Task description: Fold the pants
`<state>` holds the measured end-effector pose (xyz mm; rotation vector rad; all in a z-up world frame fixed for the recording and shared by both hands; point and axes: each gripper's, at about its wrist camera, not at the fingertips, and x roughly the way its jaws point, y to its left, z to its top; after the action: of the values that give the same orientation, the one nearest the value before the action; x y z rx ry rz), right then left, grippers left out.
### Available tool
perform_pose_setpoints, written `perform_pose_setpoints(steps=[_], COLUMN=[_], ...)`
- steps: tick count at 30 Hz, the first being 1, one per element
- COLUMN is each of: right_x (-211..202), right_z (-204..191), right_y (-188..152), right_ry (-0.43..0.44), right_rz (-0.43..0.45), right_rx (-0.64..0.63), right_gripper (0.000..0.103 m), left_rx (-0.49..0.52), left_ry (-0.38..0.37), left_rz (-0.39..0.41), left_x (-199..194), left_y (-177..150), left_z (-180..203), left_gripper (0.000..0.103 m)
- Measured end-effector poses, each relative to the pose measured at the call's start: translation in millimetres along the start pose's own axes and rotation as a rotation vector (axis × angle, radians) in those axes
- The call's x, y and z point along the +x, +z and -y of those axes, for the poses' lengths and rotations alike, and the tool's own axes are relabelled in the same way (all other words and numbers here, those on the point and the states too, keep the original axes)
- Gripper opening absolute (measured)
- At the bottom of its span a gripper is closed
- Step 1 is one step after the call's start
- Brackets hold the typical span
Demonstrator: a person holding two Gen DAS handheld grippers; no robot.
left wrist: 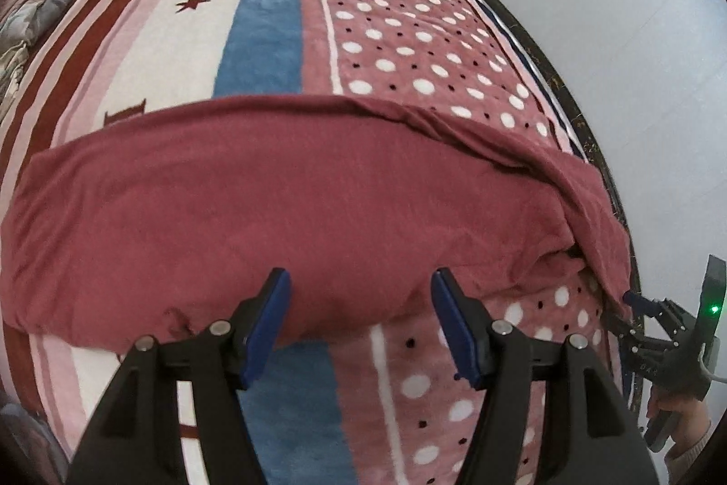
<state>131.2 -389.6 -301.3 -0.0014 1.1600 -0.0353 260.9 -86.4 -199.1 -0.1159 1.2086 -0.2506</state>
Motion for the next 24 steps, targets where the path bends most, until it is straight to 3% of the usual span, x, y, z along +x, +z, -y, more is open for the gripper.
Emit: perform_pose_setpoints(steps=[2, 4, 6, 16, 24], right_x=[0.1, -3.7, -5.6, -76.5, -110.3], right_z=[6.7, 15.6, 20.0, 40.8, 55.5], right_y=[-3.4, -7.0, -4.0, 21.1, 59.6], right_ry=[-0.016, -0.069, -0.114, -0.225, -0.222], right_rz=[0.017, 0.045, 0.062, 0.205, 0.183], right_rx=[0.024, 0.050, 0.043, 0.023, 0.019], right_gripper=[0.057, 0.034, 0.002, 0.000, 0.000], left_rx=[0.007, 0.016, 0.024, 0.063, 0.093], left_ry=[0.007, 0.012, 0.012, -0.004, -0.062], left_rz=[-0.004, 0.000, -0.001, 0.022, -0.054], left_x=[2.1, 1.2, -0.1, -23.1, -13.7], left_y=[-4.3, -7.3, -7.5, 2.5, 18.8], left_z=[2.6, 4.8, 6.6, 3.1, 9.6], left_gripper=[0.060, 0.060, 0.060, 0.060, 0.060])
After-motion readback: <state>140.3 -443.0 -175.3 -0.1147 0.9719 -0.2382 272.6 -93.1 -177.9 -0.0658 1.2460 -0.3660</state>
